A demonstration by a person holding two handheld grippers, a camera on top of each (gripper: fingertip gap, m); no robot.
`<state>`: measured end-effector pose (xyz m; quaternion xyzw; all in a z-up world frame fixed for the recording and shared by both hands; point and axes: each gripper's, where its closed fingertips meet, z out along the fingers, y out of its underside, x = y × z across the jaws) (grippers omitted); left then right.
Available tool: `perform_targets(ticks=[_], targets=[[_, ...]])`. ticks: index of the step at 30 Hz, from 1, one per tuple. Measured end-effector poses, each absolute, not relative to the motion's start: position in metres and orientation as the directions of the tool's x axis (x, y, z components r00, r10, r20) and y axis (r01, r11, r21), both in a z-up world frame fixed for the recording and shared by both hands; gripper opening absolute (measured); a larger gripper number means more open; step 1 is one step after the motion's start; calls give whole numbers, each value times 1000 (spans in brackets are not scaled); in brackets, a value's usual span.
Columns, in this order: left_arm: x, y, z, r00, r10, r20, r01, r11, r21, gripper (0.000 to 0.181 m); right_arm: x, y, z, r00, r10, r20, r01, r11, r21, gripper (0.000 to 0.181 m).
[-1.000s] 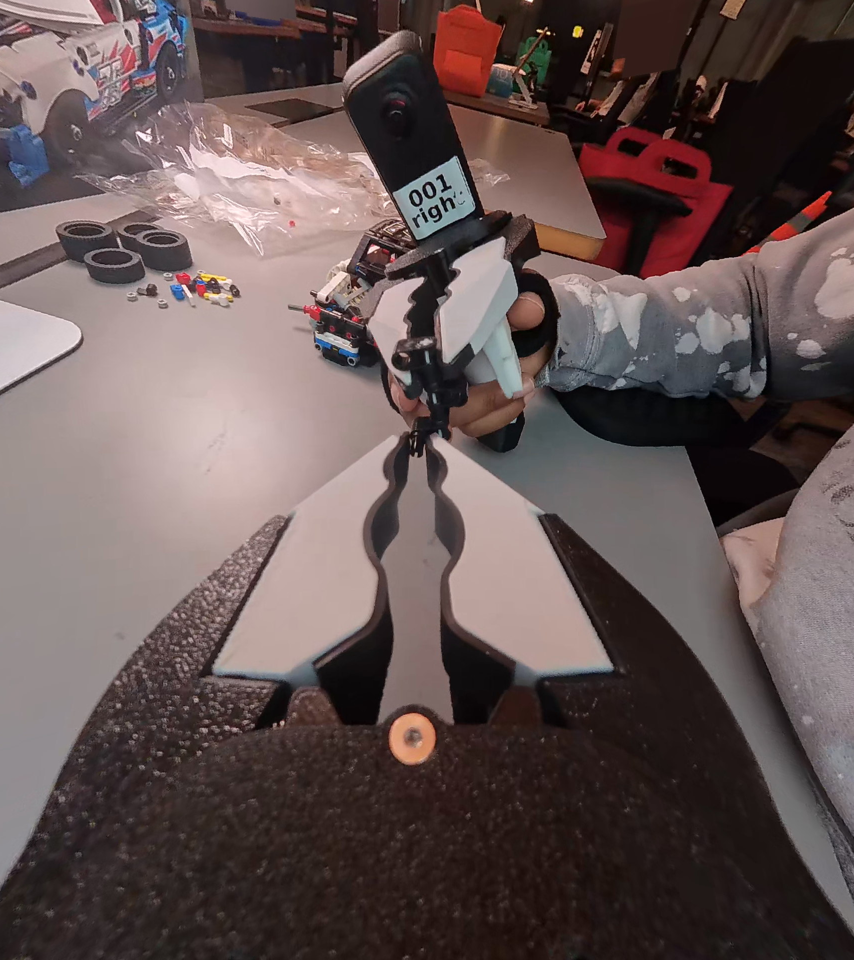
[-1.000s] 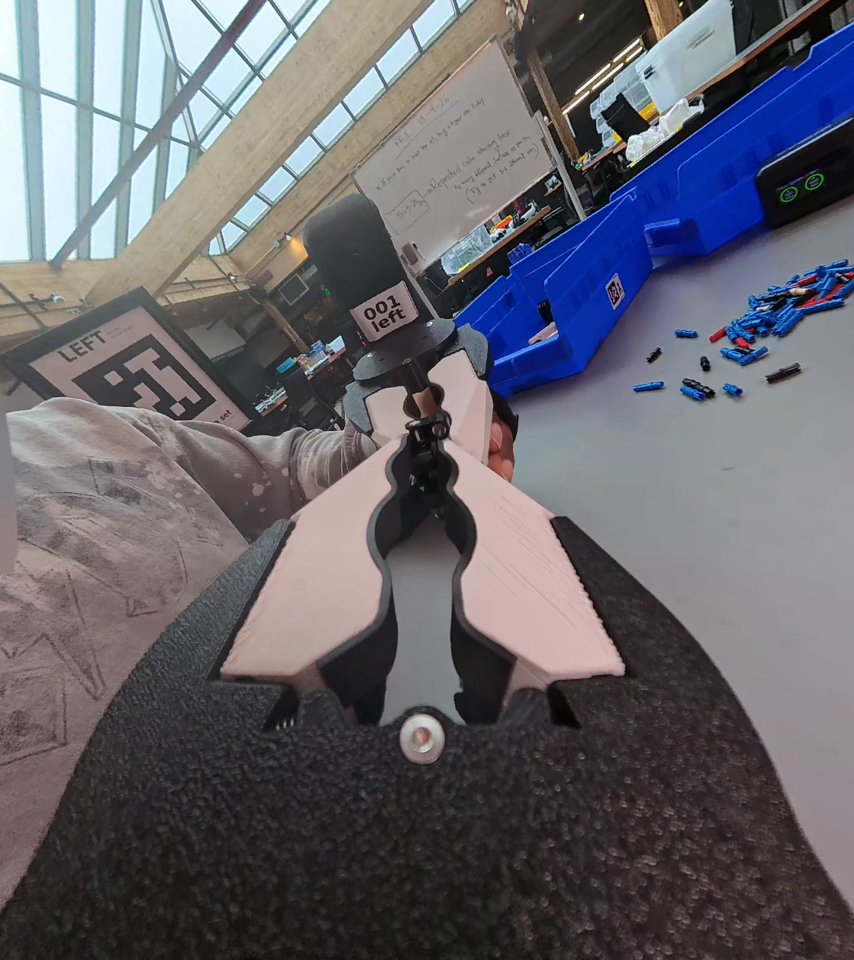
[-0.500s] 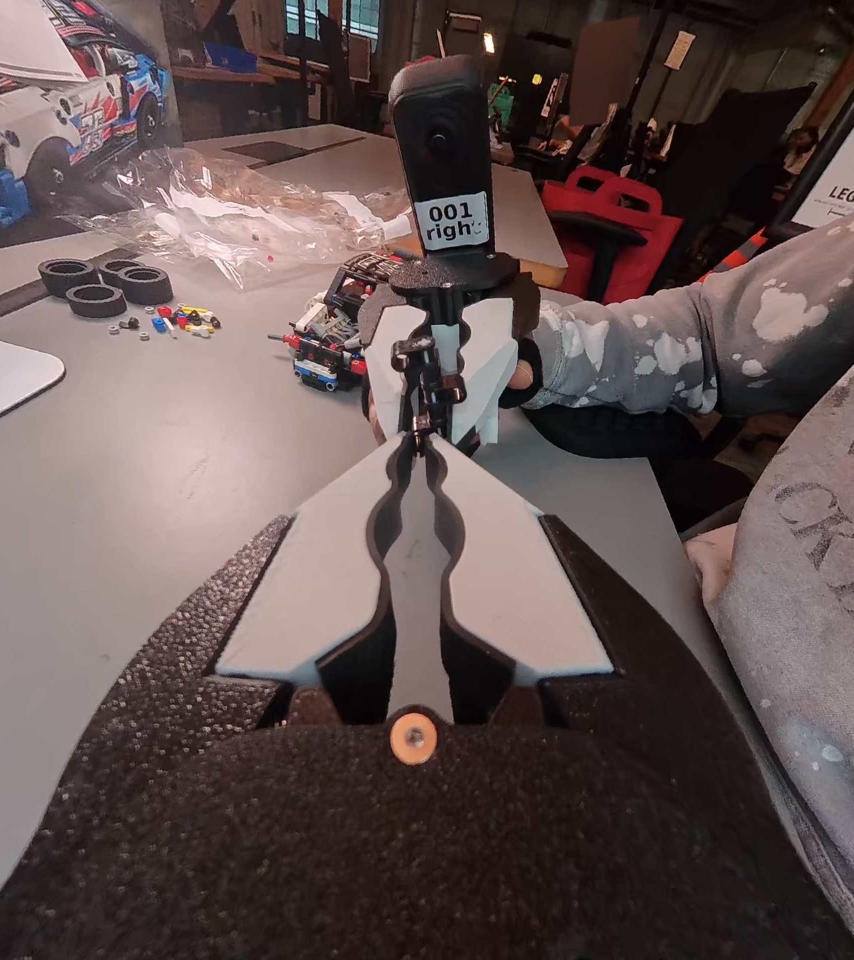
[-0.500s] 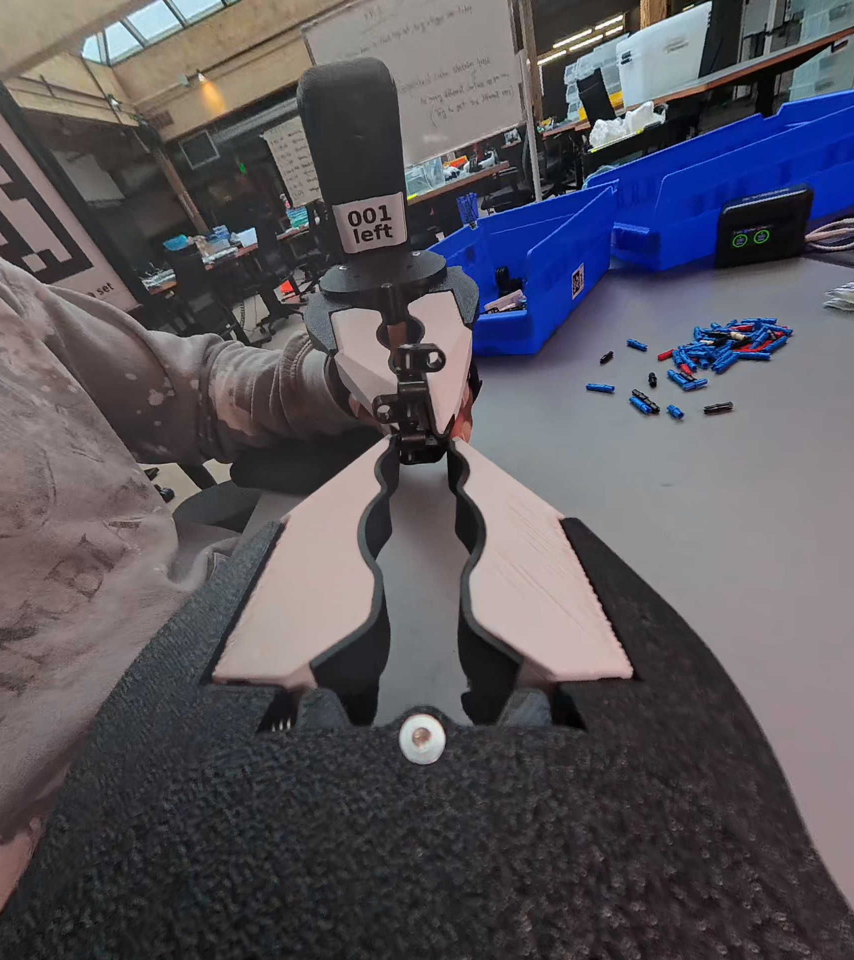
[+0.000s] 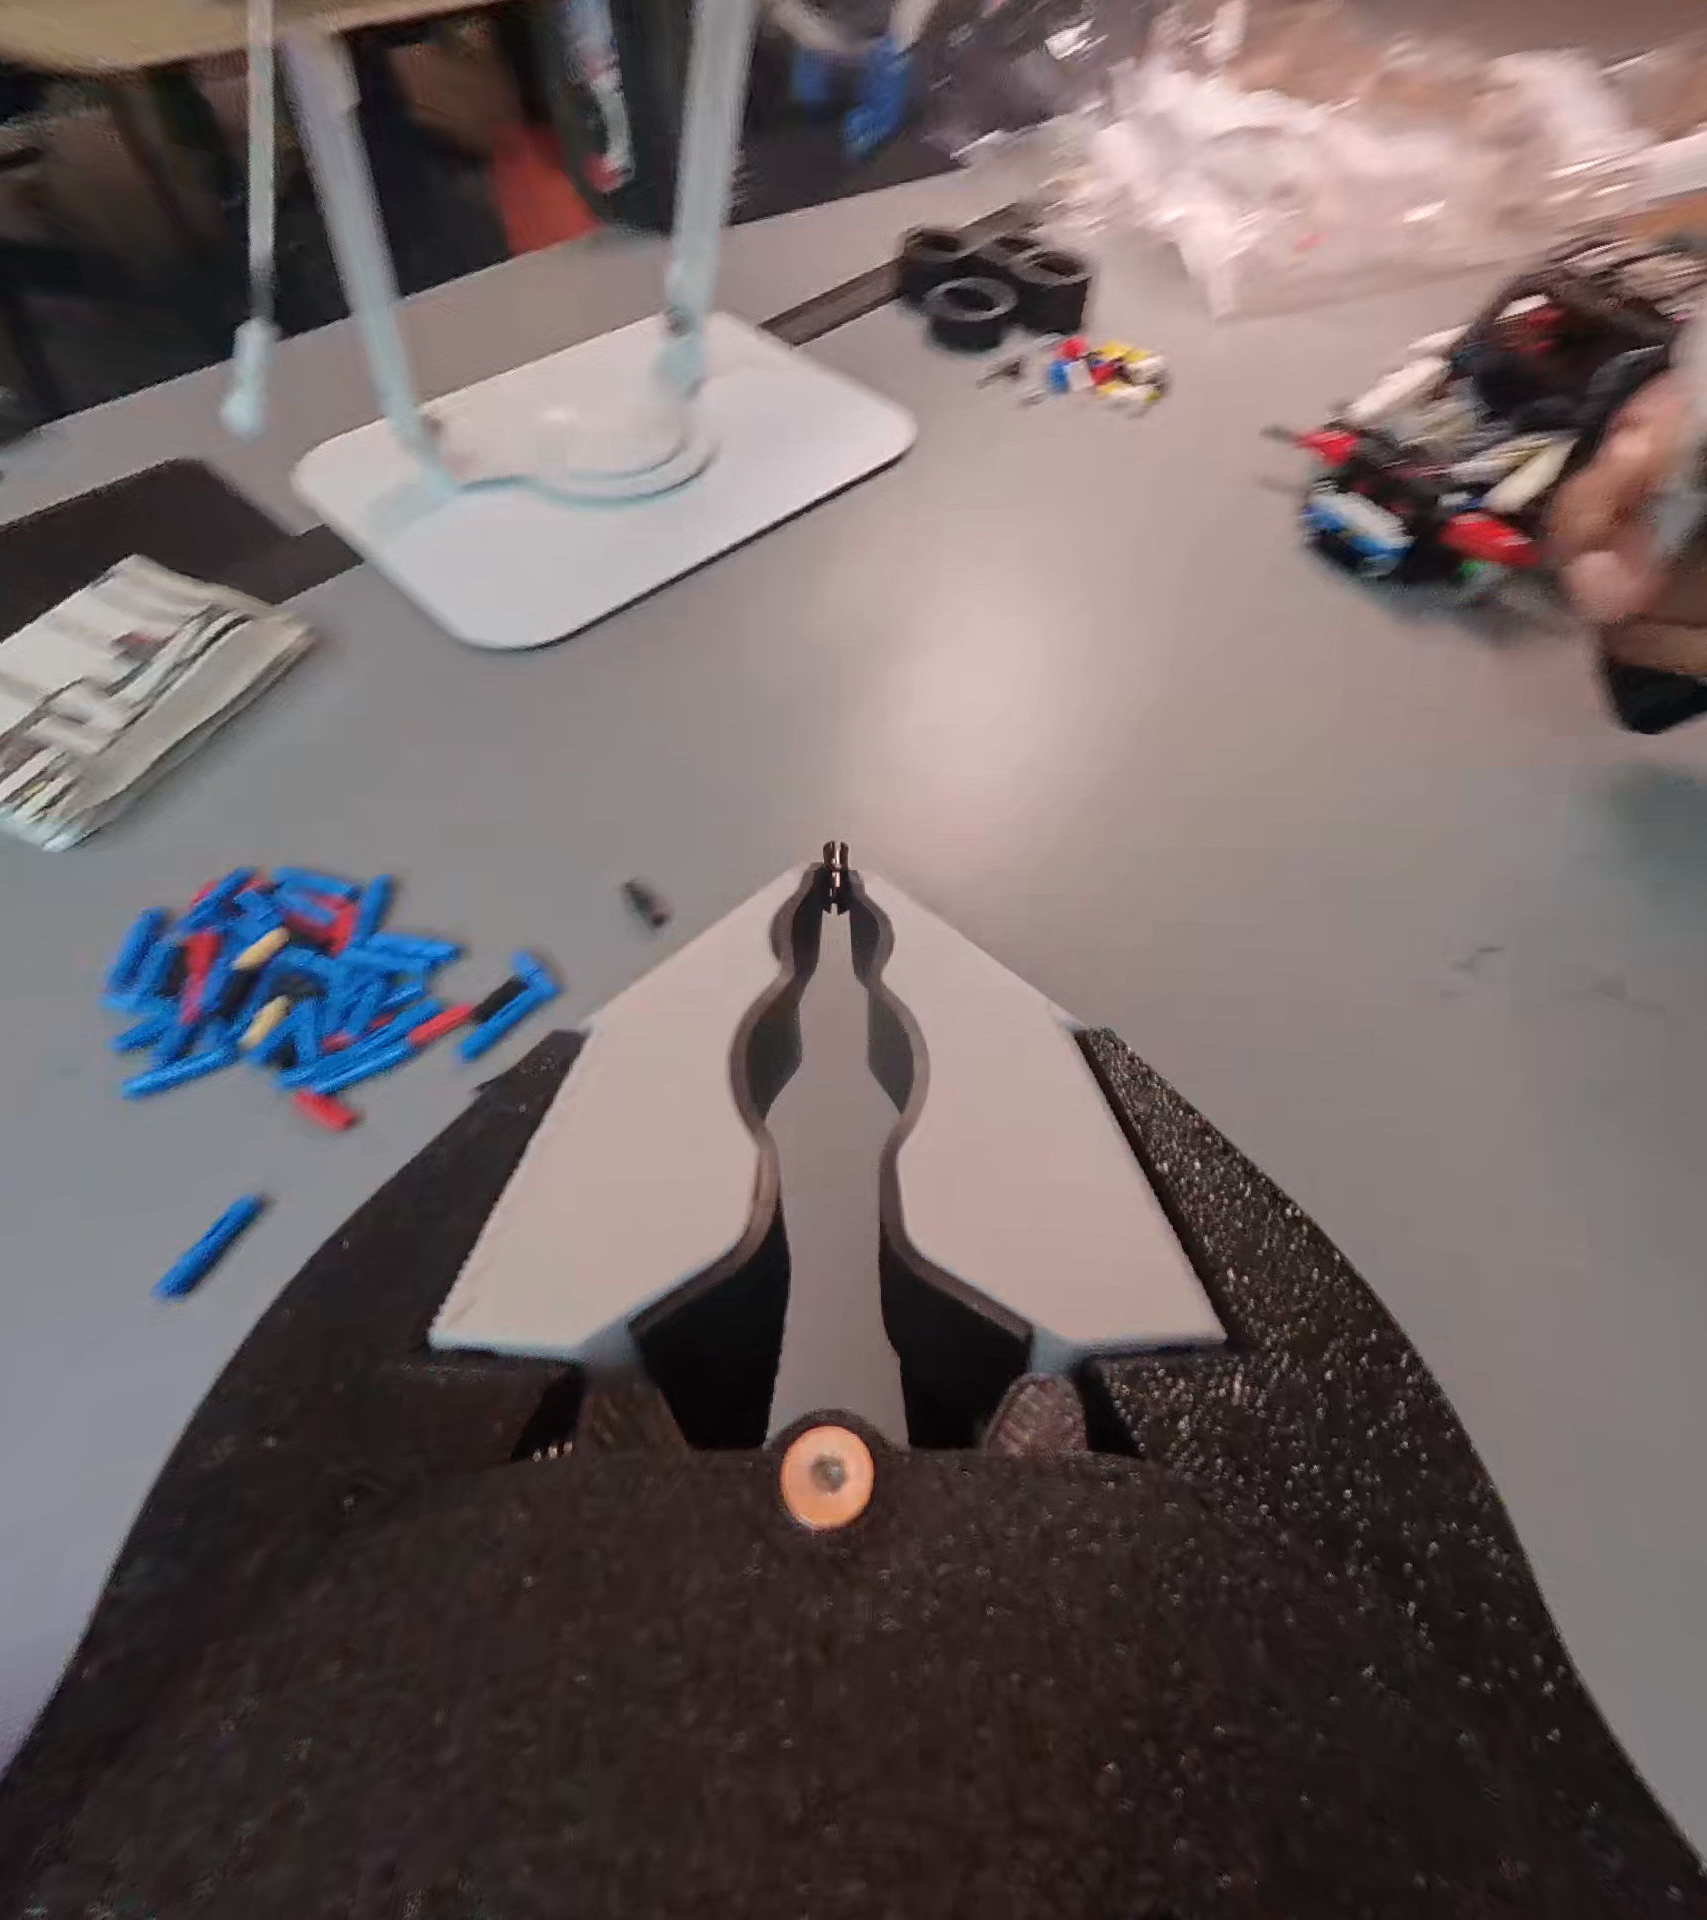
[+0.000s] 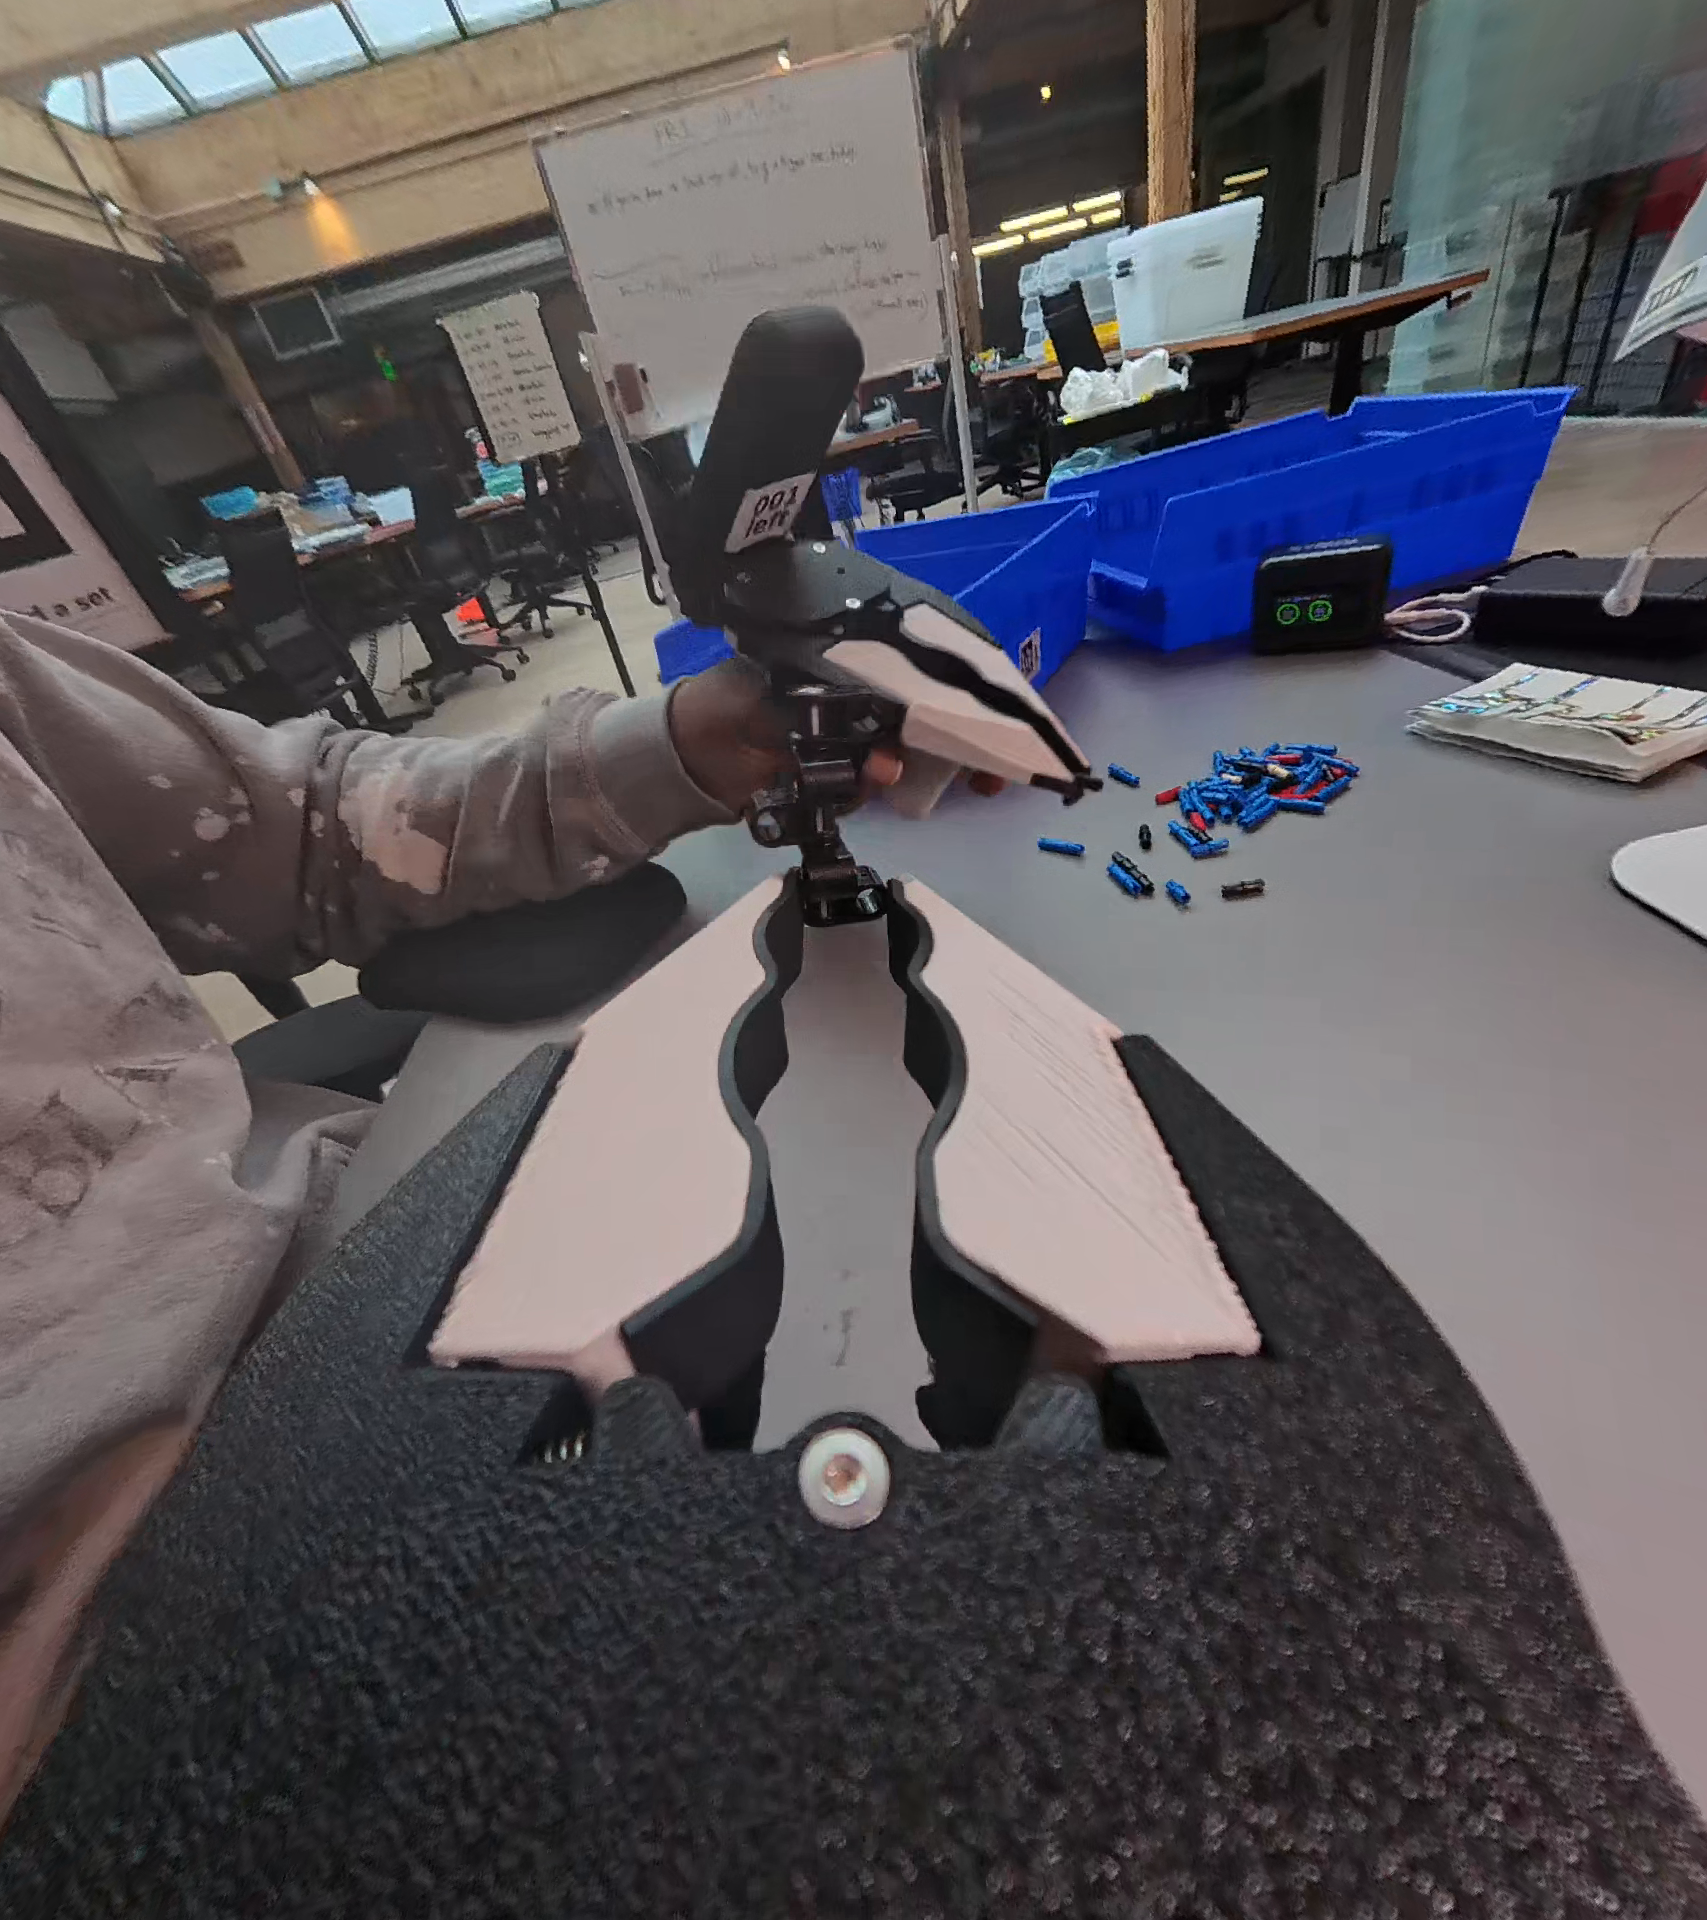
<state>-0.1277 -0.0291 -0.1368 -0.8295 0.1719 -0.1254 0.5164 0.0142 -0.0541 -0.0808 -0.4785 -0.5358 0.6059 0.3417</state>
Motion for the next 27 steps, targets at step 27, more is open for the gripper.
perform_targets(ticks=[27], targets=[[29, -126, -72, 258, -959, 120, -63, -141, -988, 19, 28, -145, -104, -630, 546, -552, 459, -312, -832, 16]])
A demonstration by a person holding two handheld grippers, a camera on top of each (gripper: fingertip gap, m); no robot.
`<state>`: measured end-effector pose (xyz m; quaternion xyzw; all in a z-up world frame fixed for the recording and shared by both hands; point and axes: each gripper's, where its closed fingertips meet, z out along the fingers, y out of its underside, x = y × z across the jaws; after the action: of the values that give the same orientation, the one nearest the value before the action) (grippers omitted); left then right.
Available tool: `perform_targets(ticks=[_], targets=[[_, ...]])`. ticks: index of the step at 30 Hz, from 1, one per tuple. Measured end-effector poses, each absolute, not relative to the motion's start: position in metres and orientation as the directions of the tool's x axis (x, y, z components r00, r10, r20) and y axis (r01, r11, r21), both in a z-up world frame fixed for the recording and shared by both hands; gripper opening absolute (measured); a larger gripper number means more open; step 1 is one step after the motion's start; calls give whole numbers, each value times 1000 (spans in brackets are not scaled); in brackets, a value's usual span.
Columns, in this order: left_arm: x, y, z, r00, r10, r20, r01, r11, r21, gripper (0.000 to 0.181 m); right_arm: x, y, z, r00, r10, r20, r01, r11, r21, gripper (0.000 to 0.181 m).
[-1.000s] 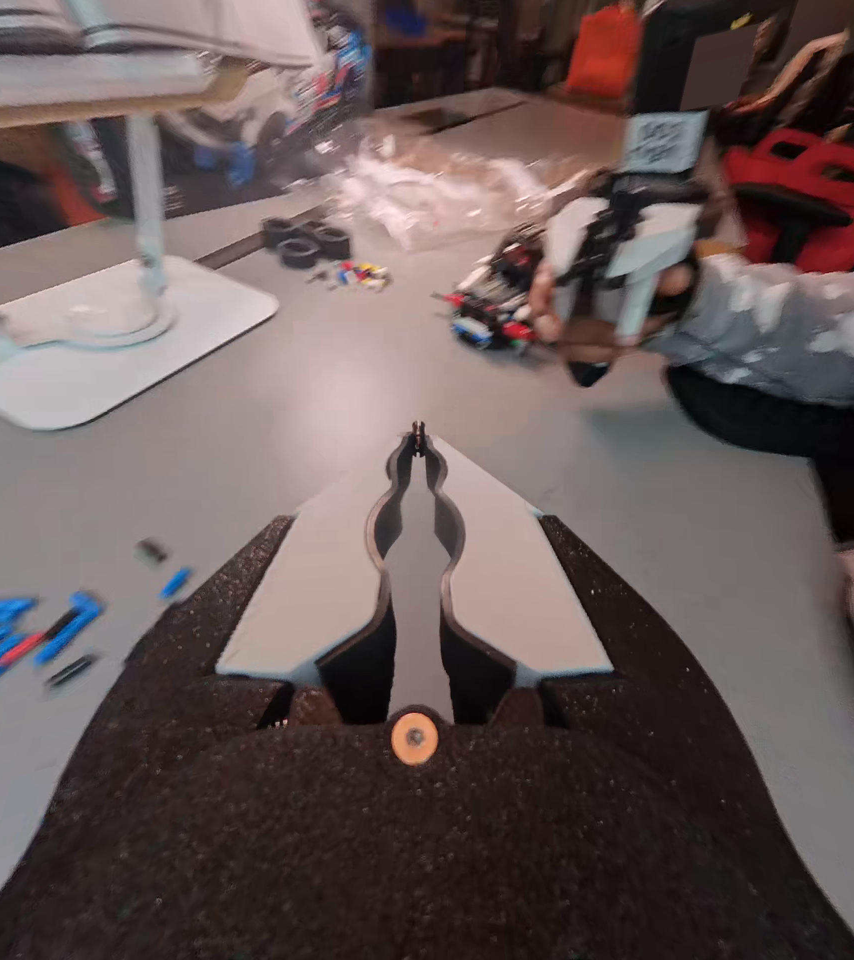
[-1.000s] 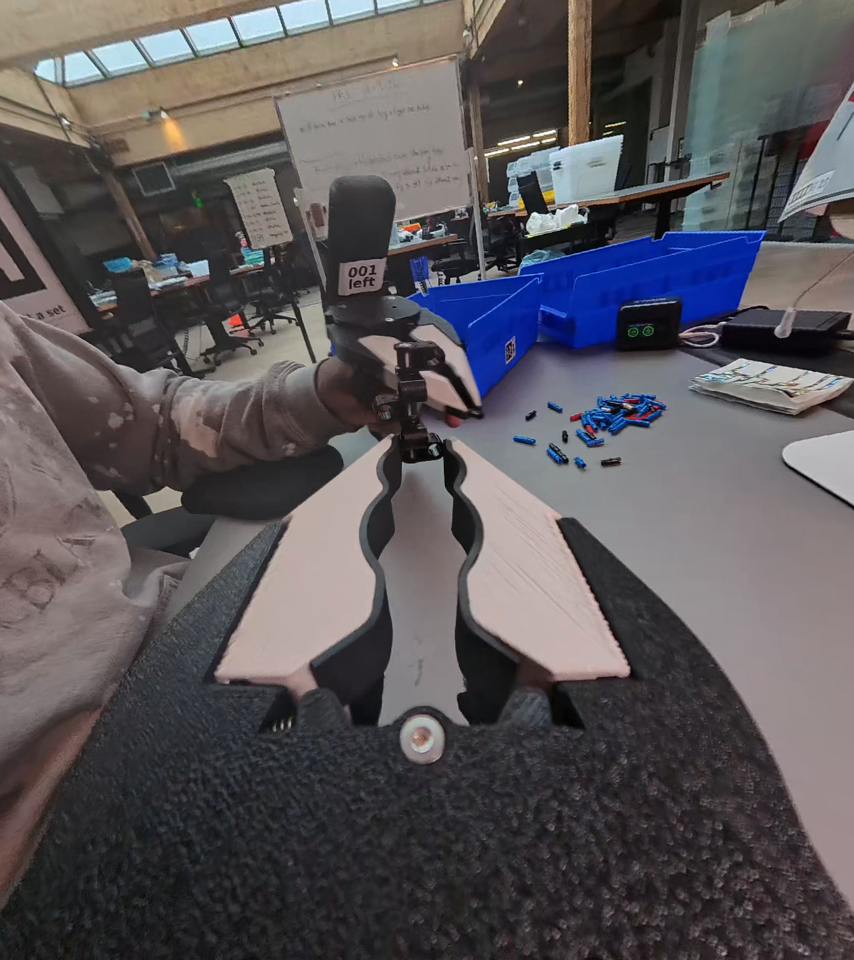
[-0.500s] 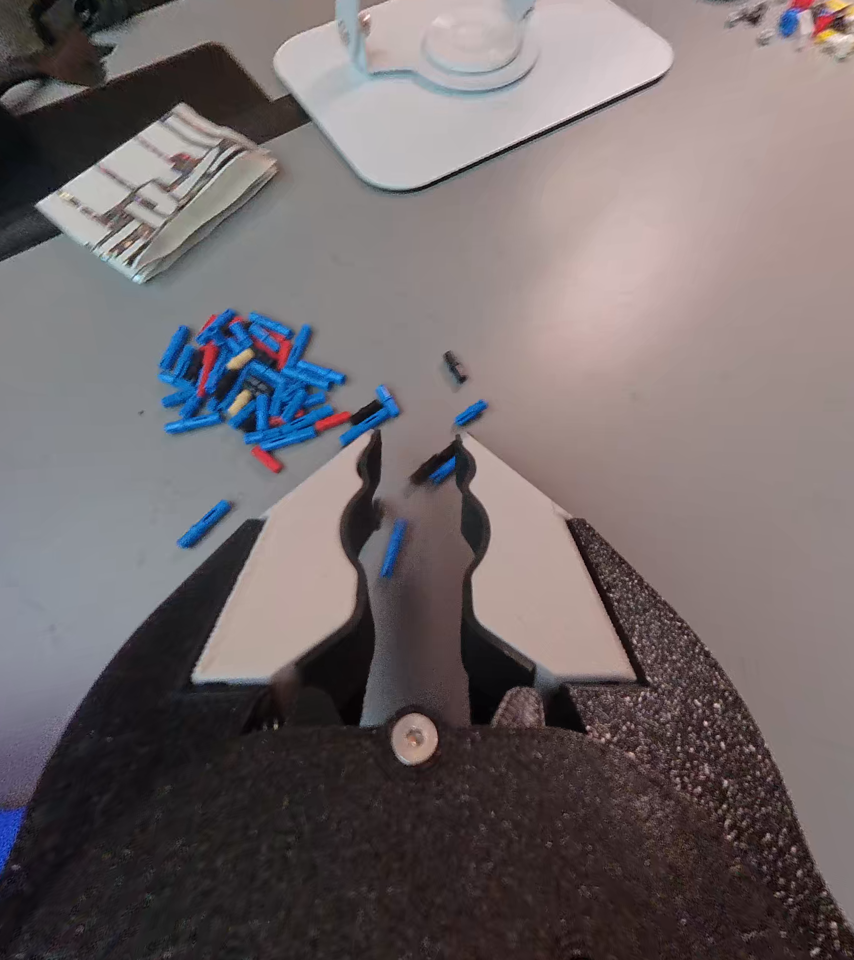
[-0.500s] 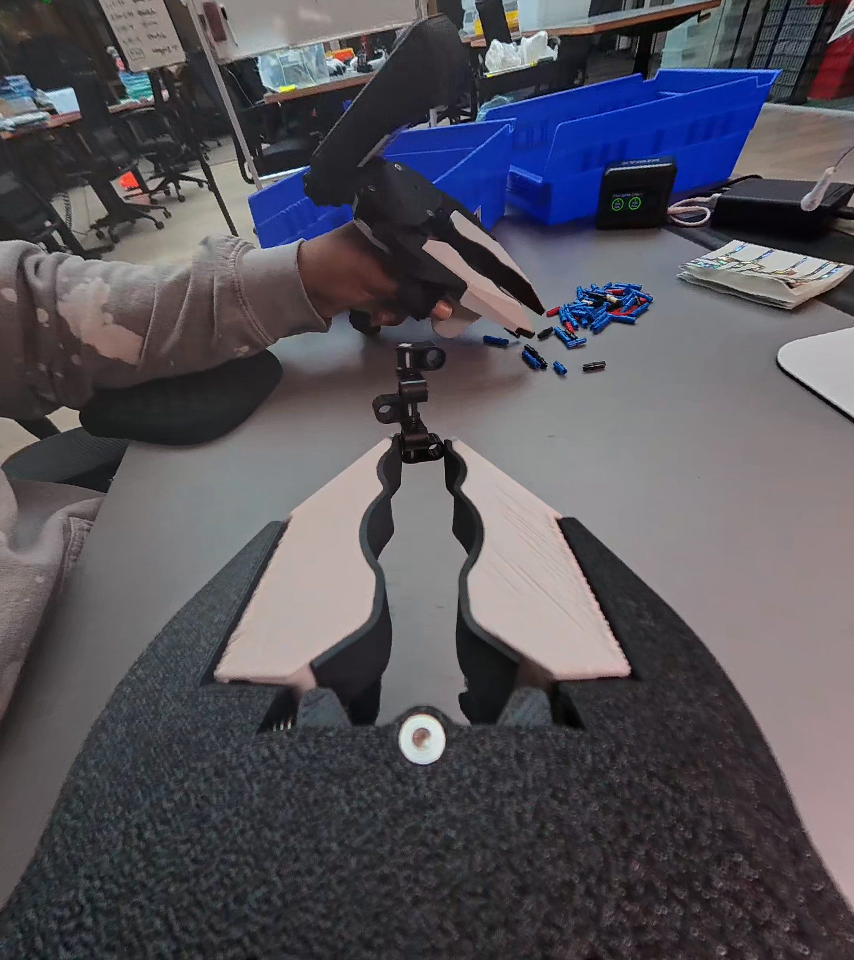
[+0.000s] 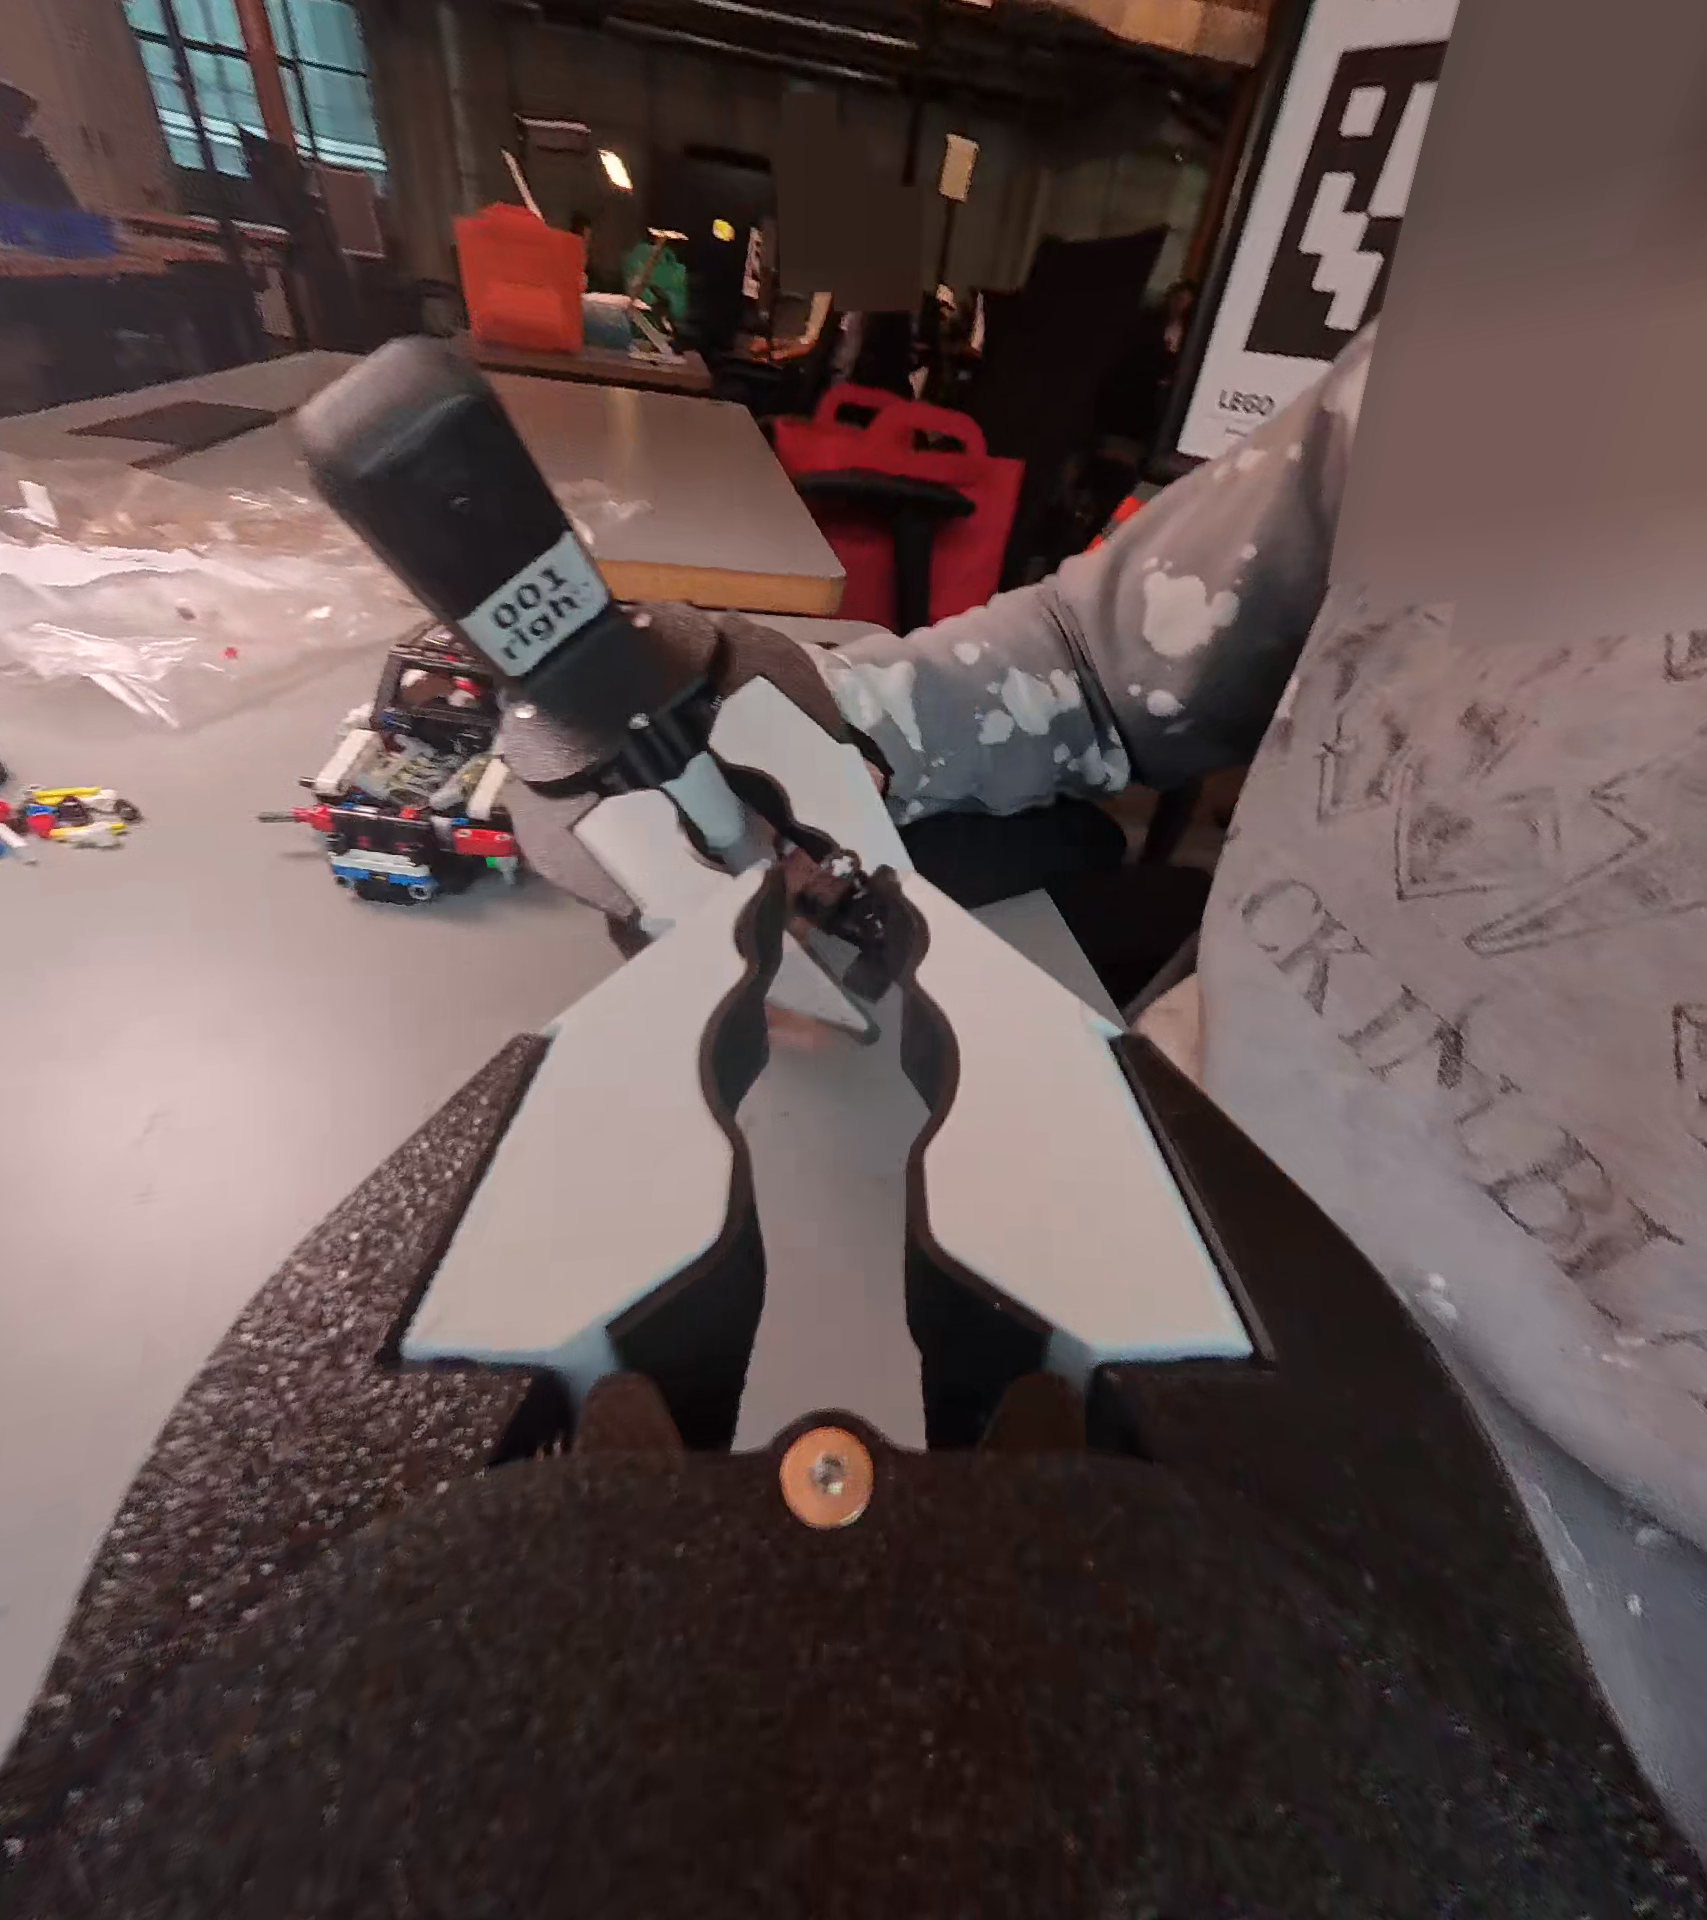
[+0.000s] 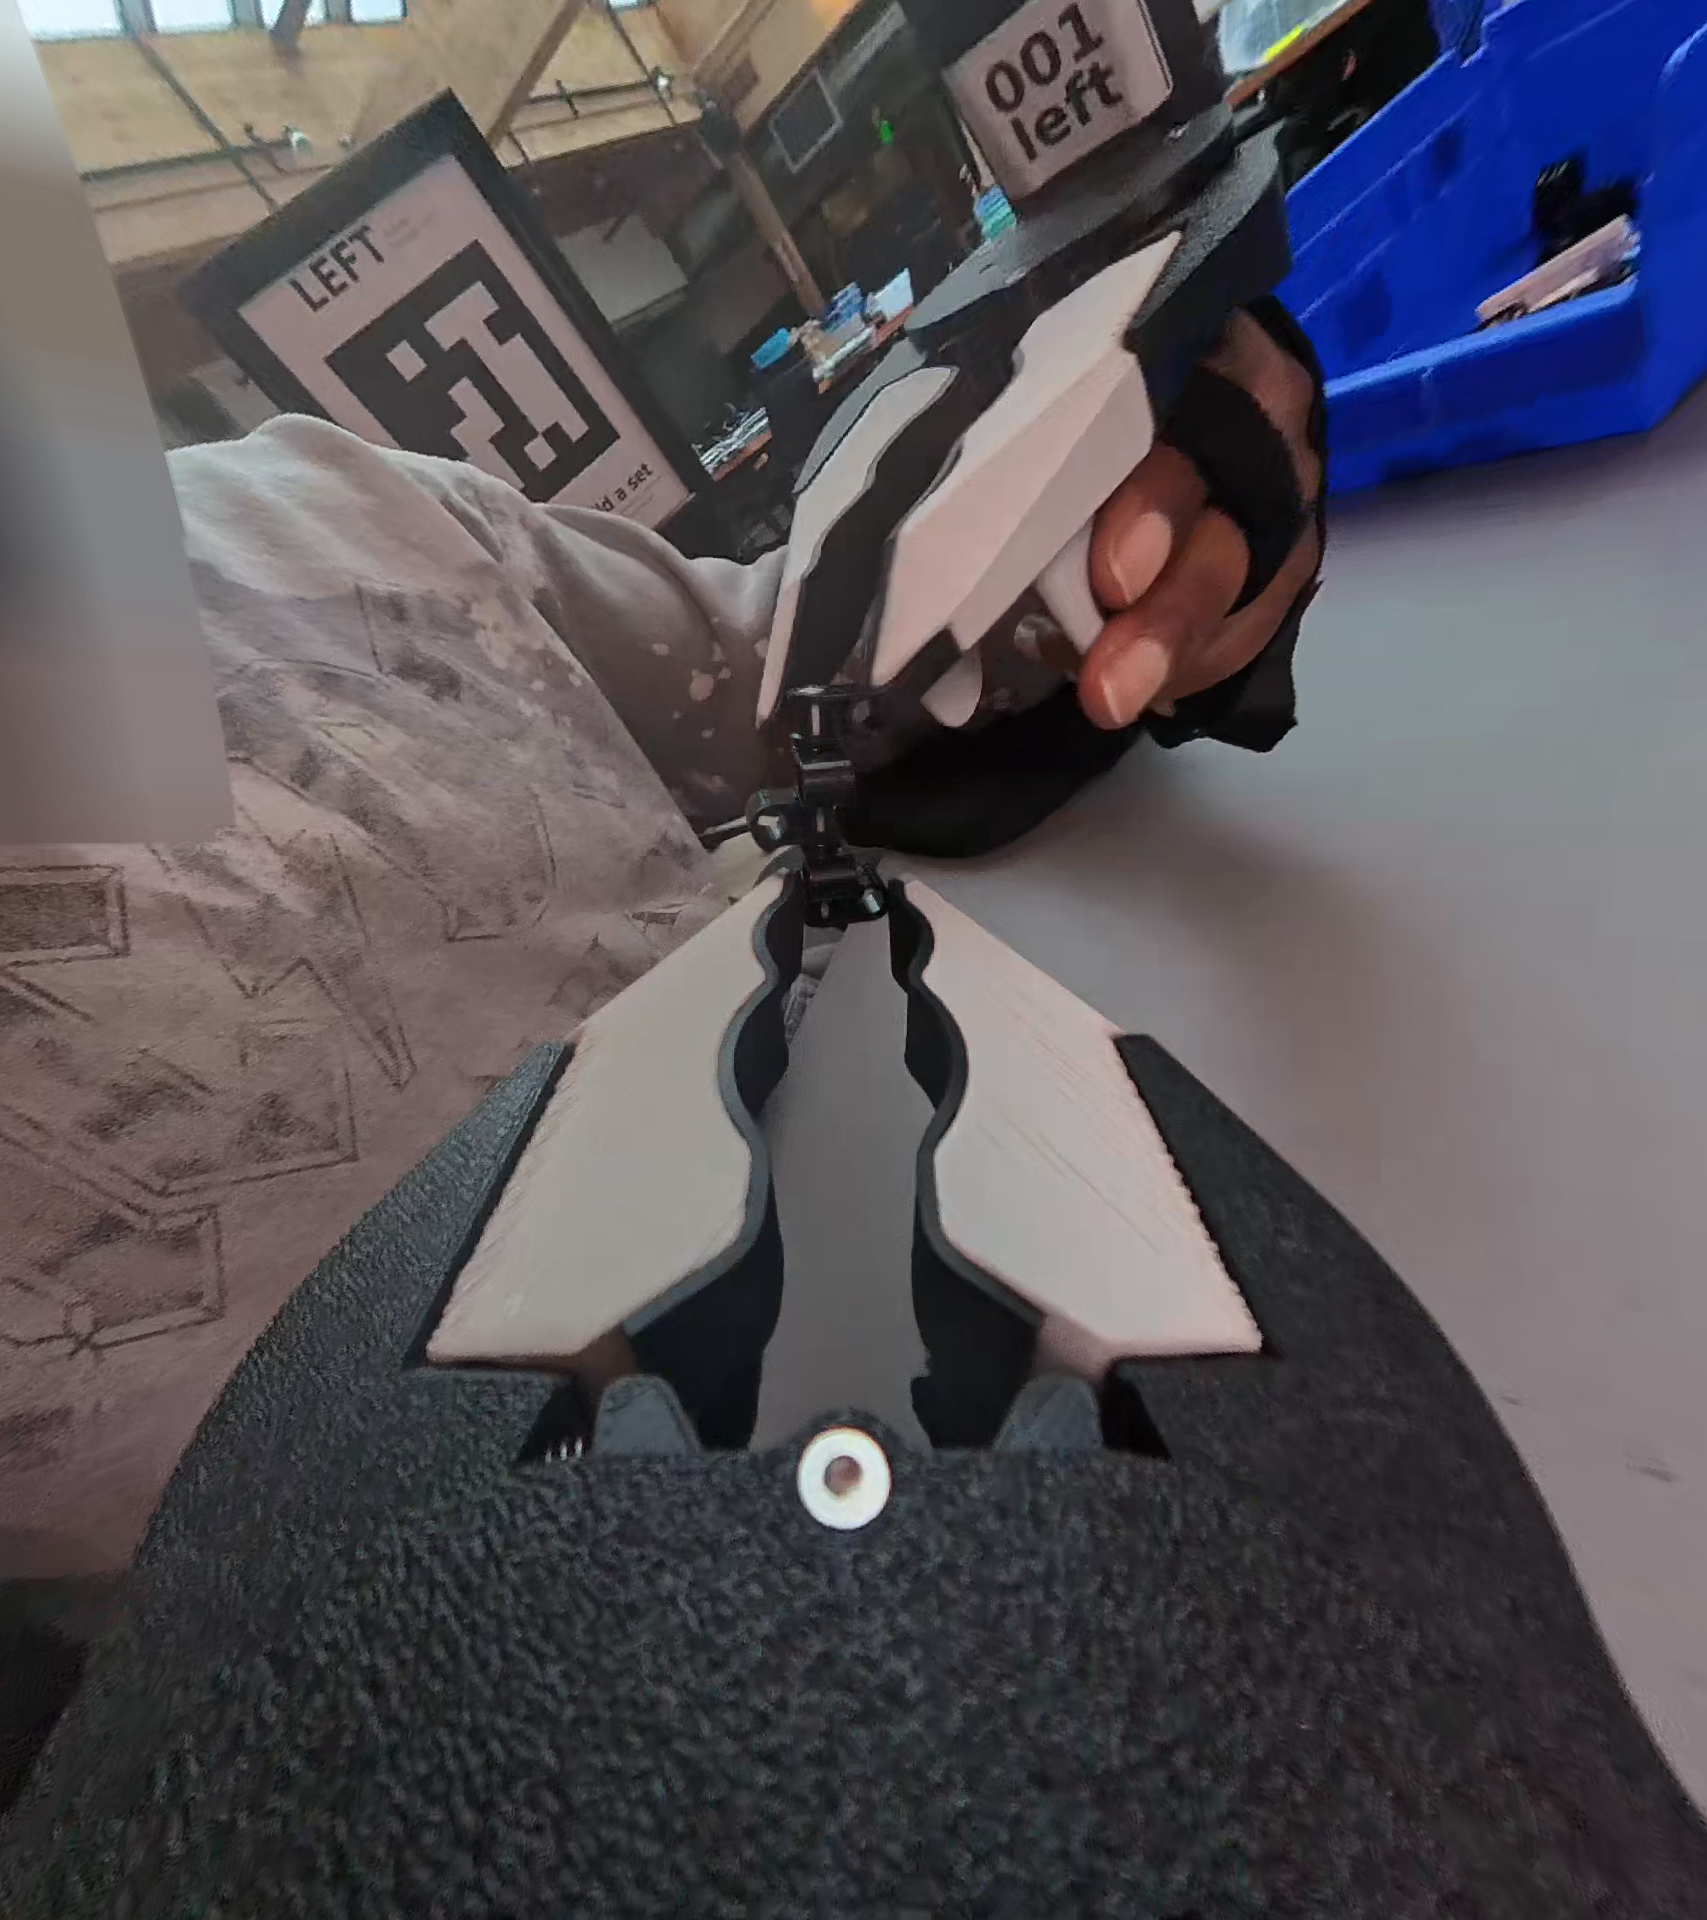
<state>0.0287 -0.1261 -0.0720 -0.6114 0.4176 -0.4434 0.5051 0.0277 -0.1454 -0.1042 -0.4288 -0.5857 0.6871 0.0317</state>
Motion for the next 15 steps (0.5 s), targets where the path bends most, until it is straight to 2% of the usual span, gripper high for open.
perform_targets(ticks=[3, 6, 8, 11, 15], targets=[[33, -137, -81, 214, -970, 112, -115, -138, -984, 12, 35, -153, -109, -638, 487, -597, 522, -297, -800, 16], [29, -134, -83, 248, -962, 110, -125, -144, -982, 11, 34, -143, -107, -615, 498, -611, 515, -333, -790, 16], [22, -122, -81, 320, -938, 136, -95, -174, -980, 9, 28, -123, -98, -588, 560, -584, 431, -394, -812, 16], [6, -98, -74, 423, -870, 253, 51, -256, -965, 7, 16, -87, -76, -506, 702, -501, 215, -461, -861, 16], [-3, -82, -72, 436, -801, 411, 215, -350, -912, 6, 7, -78, -73, -379, 885, -270, 78, -260, -962, 28]])
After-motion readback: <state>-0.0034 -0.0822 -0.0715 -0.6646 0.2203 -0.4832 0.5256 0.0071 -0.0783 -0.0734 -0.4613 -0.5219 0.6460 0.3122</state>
